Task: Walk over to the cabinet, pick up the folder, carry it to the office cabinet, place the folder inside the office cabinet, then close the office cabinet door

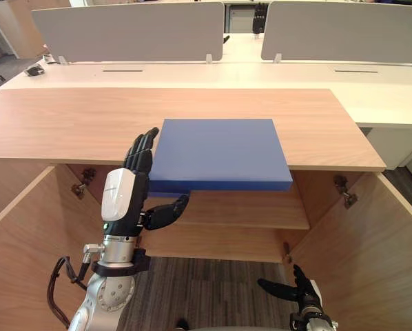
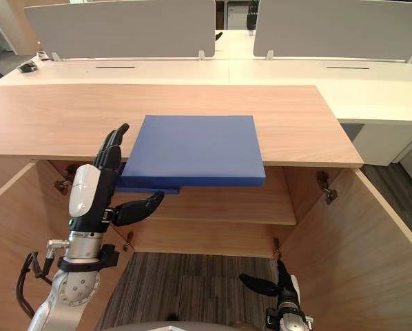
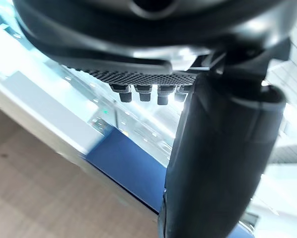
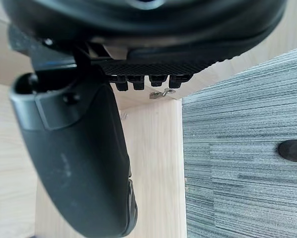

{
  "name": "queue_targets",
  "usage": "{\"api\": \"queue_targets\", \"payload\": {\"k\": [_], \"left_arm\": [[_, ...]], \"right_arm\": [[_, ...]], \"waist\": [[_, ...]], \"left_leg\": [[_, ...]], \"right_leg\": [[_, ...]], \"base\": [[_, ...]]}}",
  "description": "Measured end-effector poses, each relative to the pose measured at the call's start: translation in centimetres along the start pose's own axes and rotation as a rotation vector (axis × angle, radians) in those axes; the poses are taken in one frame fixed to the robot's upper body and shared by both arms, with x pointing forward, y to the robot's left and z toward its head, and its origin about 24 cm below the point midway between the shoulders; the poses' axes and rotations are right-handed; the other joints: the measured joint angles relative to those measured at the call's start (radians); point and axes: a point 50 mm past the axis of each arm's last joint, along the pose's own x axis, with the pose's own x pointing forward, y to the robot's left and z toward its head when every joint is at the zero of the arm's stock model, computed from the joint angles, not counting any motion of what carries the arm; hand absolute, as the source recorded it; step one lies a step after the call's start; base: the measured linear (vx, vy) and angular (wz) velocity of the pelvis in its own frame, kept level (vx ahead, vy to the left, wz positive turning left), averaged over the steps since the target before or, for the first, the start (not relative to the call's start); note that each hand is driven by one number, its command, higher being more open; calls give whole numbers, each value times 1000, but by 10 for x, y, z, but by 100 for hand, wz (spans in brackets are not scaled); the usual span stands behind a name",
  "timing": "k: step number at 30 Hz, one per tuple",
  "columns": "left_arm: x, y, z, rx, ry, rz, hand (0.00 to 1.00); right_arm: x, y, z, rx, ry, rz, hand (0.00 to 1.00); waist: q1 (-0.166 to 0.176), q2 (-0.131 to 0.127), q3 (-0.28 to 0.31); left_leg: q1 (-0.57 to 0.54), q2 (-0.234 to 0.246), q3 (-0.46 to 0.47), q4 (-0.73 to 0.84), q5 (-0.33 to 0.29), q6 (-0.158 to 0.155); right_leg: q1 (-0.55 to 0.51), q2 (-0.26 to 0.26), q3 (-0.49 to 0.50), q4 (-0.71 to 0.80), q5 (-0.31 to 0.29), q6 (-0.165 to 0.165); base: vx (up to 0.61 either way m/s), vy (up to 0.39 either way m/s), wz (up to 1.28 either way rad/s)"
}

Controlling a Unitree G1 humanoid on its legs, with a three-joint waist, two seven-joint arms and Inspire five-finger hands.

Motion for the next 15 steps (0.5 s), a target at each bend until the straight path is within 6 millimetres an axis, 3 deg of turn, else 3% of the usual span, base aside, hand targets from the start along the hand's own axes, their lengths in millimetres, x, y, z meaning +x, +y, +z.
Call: {"api": "queue_targets", "payload": {"k": [1, 2, 7, 15], "left_arm": [[4, -2, 1, 12, -17, -4, 100], [8, -6, 1, 7, -26, -10, 0], [17, -16, -17, 84, 3, -66, 0], [38, -4, -11, 122, -89, -15, 0]], "right_arm": [[0, 0, 0, 1, 1, 2, 100], [0, 0, -1, 1, 2, 2, 100], [0, 0, 0, 5, 1, 5, 100], [0, 0, 1, 6, -3, 9, 100]], "waist": [[-5, 0, 0], [-8, 0, 0], [-30, 1, -1], [-34, 3, -4]], "left_leg": [[-2, 2, 5, 0, -1, -2], [-4, 4, 12, 0, -3, -4], [-2, 8, 25, -1, -7, -6], [-11, 6, 45, -5, -17, -5]], "right_leg": [[-5, 2, 6, 0, 0, -1], [-11, 5, 13, 0, 1, -2], [-18, 8, 24, -5, 4, -6], [-20, 8, 44, -54, 26, -3]], "base": [[33, -14, -15], [33, -14, -16], [18, -13, -10], [6, 7, -8]]}}
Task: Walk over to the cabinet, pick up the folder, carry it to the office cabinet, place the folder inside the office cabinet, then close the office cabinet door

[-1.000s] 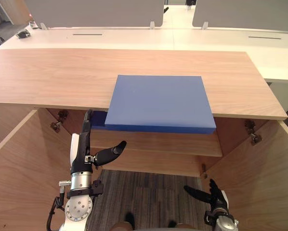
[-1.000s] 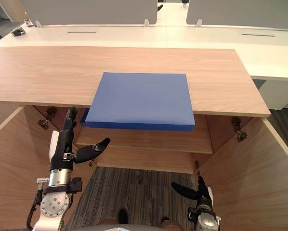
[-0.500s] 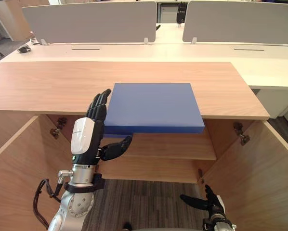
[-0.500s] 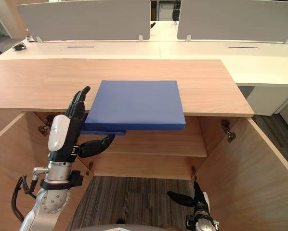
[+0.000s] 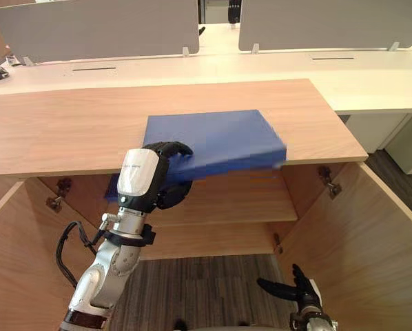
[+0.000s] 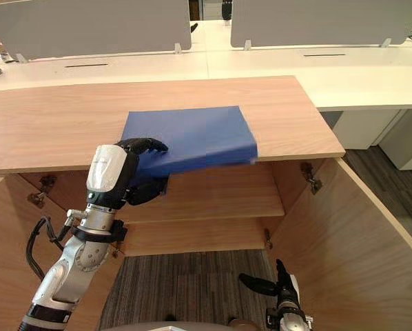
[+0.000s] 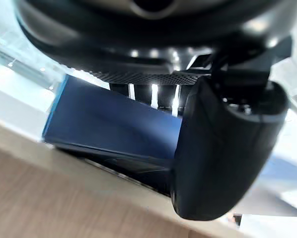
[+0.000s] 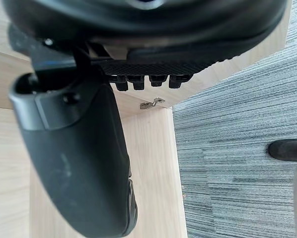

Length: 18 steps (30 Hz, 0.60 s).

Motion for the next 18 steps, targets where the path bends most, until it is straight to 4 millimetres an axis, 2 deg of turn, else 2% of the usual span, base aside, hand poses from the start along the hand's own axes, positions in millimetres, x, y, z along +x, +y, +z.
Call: {"api": "queue_targets", "payload": {"k": [4, 6, 9, 13, 16, 17, 18], "left_arm": [[-2, -2, 4, -57, 2, 0, 0], [-5, -2, 12, -89, -5, 2, 0], [-13, -1, 27, -167, -13, -7, 0], [-24, 0, 49, -356, -48, -26, 0], [-27, 5, 55, -464, -41, -3, 0], [-28, 10, 57, -535, -33, 17, 0], [-29, 11, 57, -562, -29, 28, 0]], "right_arm": [[0, 0, 3, 5, -14, -1, 100], [1, 1, 11, 16, -49, 1, 100], [1, 5, 37, 77, -157, 5, 100], [-7, 6, 84, 224, -366, 5, 100], [-21, 5, 114, 310, -517, 19, 100], [-32, 3, 129, 353, -604, 36, 100], [-36, 1, 134, 367, -636, 43, 100]], "waist": [[-2, -2, -1], [-3, -2, -1], [-6, -2, -1], [-3, -2, -1], [-1, -2, -1], [3, -2, -1], [4, -2, -1]], "left_leg": [[-6, -4, 8, 4, -5, 1], [-7, -6, 9, 4, -8, 2], [-8, -6, 9, 4, -8, 2], [-8, -5, 8, 4, -14, 3], [-8, -5, 9, 4, -16, 4], [-8, -6, 9, 4, -16, 5], [-8, -6, 9, 4, -17, 5]], "right_leg": [[-1, -1, 8, -13, 8, 4], [-3, -3, 14, -14, 8, 4], [-5, -3, 23, -14, 9, 5], [-5, -2, 23, -13, 10, 7], [-6, -2, 26, -13, 11, 8], [-6, -2, 26, -13, 11, 8], [-6, -2, 27, -13, 11, 8]], "base": [[55, 9, -8], [48, 6, -8], [32, -9, -9], [0, 0, 0], [0, 0, 0], [0, 0, 0], [0, 0, 0]]}}
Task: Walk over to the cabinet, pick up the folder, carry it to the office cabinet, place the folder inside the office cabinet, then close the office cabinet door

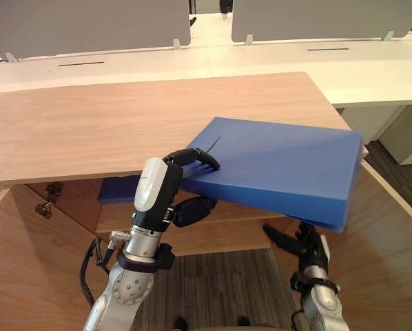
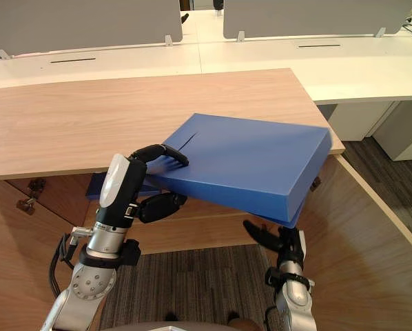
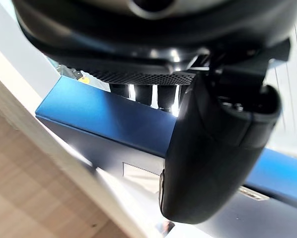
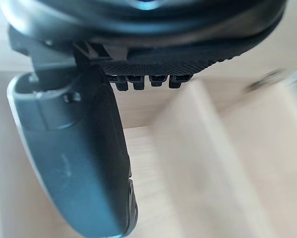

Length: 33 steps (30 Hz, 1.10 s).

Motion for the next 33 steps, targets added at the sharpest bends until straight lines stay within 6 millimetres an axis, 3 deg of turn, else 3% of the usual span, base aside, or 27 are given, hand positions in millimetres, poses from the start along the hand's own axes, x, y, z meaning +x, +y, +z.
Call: {"api": "queue_targets", "payload": {"k": [3, 5, 6, 13, 16, 20, 25, 26, 33], "left_arm": [[-3, 9, 2, -232, 29, 55, 0], [-5, 13, 2, -326, 43, 69, 0], [-10, 18, 0, -466, 68, 73, 0], [-21, 18, -7, -919, 109, 42, 0], [-23, 15, -8, -1016, 117, -12, 0], [-27, 9, -9, -1068, 146, -104, 0], [-32, 9, -18, -1073, 208, -138, 0], [-33, 10, -20, -1071, 227, -153, 0], [-40, 20, -36, -1037, 300, -156, 0]], "right_arm": [[-2, 5, 43, 126, -186, 57, 100], [-4, 6, 56, 156, -242, 81, 100], [-7, 6, 71, 191, -306, 112, 100], [-13, 10, 112, 218, -473, 262, 100], [-8, 16, 126, 189, -523, 355, 100], [2, 41, 144, 82, -544, 578, 100], [12, 52, 143, -42, -490, 717, 100], [15, 52, 141, -70, -465, 734, 0], [24, 53, 126, -274, -277, 899, 0]], "waist": [[3, 0, 0], [3, 0, 0], [3, 0, 0], [8, 0, 0], [7, 0, 0], [8, 0, -1], [18, 0, -2], [22, 0, -2], [35, 6, -22]], "left_leg": [[0, 0, 2, 0, -1, -1], [0, 1, 3, 0, -2, -1], [2, 1, 8, 0, -4, 0], [10, 0, 30, 0, -12, 2], [10, -1, 33, 0, -12, 3], [10, 0, 33, 0, -12, 2], [9, -1, 23, 0, -12, 3], [9, -2, 20, 0, -12, 3], [2, -3, -5, 0, -8, 2]], "right_leg": [[-1, 0, 2, 0, 0, 0], [-1, 1, 4, 0, 0, 0], [-2, 1, 8, 0, 0, 1], [-3, 0, 29, 0, 2, 5], [-4, 0, 32, 0, 3, 6], [-4, 0, 31, 0, 4, 7], [1, -1, 22, 1, 4, 7], [2, -2, 19, 1, 4, 7], [6, -4, -5, 0, 3, 8]], "base": [[0, 0, 0], [3, -3, -3], [5, -4, -7], [-4, -1, -10], [-3, -2, -1], [0, 0, 0], [-3, -12, 5], [-5, -10, 7], [-5, -18, 10]]}}
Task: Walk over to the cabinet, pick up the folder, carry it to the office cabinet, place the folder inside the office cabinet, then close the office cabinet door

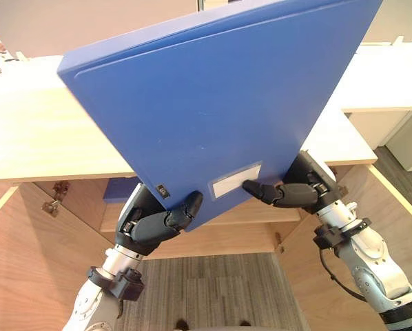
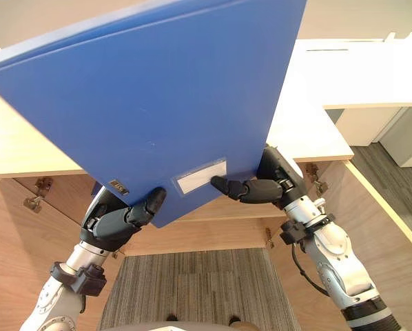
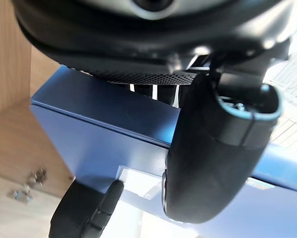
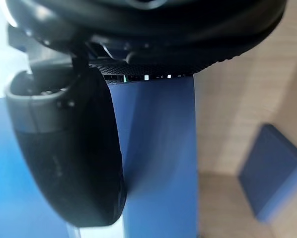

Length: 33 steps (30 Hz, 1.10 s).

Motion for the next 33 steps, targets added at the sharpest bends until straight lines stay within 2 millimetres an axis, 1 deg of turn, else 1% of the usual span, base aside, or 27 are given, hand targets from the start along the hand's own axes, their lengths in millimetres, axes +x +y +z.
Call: {"api": "queue_targets", "payload": {"k": [5, 6, 9, 10, 12, 13, 15, 17, 20, 22, 23, 25, 26, 29, 31, 32, 33], "left_arm": [[-1, 5, 4, 26, -5, 17, 0], [-1, 6, 3, 26, -9, 26, 100], [-1, 10, 1, 29, -55, 85, 100], [0, 9, 1, 45, -93, 109, 100], [1, 10, 2, 74, -131, 153, 100], [0, 12, 3, 98, -156, 204, 100], [-4, 19, 3, 127, -188, 300, 100], [-14, 32, 6, 162, -243, 453, 100], [-27, 45, 8, 204, -273, 611, 100], [-48, 65, 4, 224, -259, 813, 100], [-54, 69, 2, 223, -251, 860, 100], [-73, 80, -8, 208, -212, 1000, 100], [-77, 82, -11, 206, -200, 1023, 100], [-90, 87, -28, 209, -107, 1079, 100], [-101, 91, -48, 210, 8, 1118, 100], [-104, 92, -54, 205, 41, 1128, 100], [-110, 93, -69, 191, 123, 1143, 100]], "right_arm": [[2, 4, -3, 18, 15, 33, 0], [3, 7, -3, 29, 6, 42, 0], [9, 23, -5, 81, -54, 66, 0], [14, 29, -6, 110, -95, 32, 0], [18, 34, -4, 150, -146, -8, 0], [22, 38, -2, 185, -188, -45, 0], [25, 40, 2, 216, -242, -95, 0], [27, 39, 8, 202, -286, -154, 0], [27, 37, 12, 188, -306, -198, 0], [27, 34, 14, 196, -330, -229, 0], [27, 33, 16, 196, -337, -236, 0], [27, 30, 21, 186, -360, -257, 0], [28, 30, 22, 183, -364, -258, 0], [30, 33, 27, 135, -376, -248, 0], [36, 43, 28, 87, -363, -202, 0], [38, 47, 27, 81, -355, -181, 0], [41, 57, 25, 65, -337, -129, 0]], "waist": [[7, 1, -1], [10, 1, -2], [15, 2, -3], [21, 2, -6], [29, 2, -7], [30, 2, -12], [34, 2, -26], [46, 1, -33], [50, 2, -34], [50, 2, -34], [51, 2, -34], [51, 2, -34], [51, 1, -34], [52, 0, -35], [52, -1, -36], [52, -2, -36], [51, -3, -37]], "left_leg": [[-6, -2, -13, 0, 6, 1], [-9, -2, -16, 0, 8, 1], [-11, -2, -20, 0, 12, 1], [-16, -3, -25, -1, 15, 2], [-20, -4, -33, -1, 19, 2], [-26, -5, -44, -1, 22, 3], [-35, -6, -55, -1, 26, 3], [-37, -7, -61, -1, 28, 3], [-40, -8, -73, -5, 32, 3], [-43, -8, -81, -6, 36, 4], [-44, -9, -82, -6, 37, 4], [-45, -11, -87, -6, 39, 5], [-46, -12, -89, -6, 39, 6], [-53, -13, -99, -6, 43, 7], [-56, -13, -100, -6, 45, 5], [-57, -12, -100, -6, 45, 5], [-61, -11, -100, -6, 45, 4]], "right_leg": [[1, -2, -13, 0, 0, 0], [0, -2, -15, 0, 0, 0], [0, -2, -19, 0, 0, 0], [-2, -2, -23, 0, 0, 0], [-3, -4, -29, 0, 0, 0], [-3, -5, -40, 0, 0, 0], [-7, -6, -50, 0, 0, -1], [-6, -6, -56, 0, 0, -1], [-3, -8, -69, 0, 0, -1], [-2, -9, -75, 0, 0, -1], [-2, -9, -77, 0, 0, -1], [-2, -12, -81, 1, 0, -1], [-2, -13, -82, 1, 0, -1], [-3, -16, -94, 1, 0, -1], [-6, -17, -95, 1, 0, -1], [-7, -17, -95, 1, 0, -1], [-12, -17, -95, 1, 0, -1]], "base": [[-29, -19, 8], [-33, -14, 6], [-38, -19, 5], [-39, -18, 10], [-33, -13, 14], [-31, -14, 24], [-20, -12, 18], [-21, -9, 7], [-36, -8, 13], [-33, -6, 10], [-29, -2, 7], [-25, 2, 6], [-25, 4, 6], [-28, 2, 11], [-9, 0, 2], [0, 0, 0], [0, 0, 0]]}}
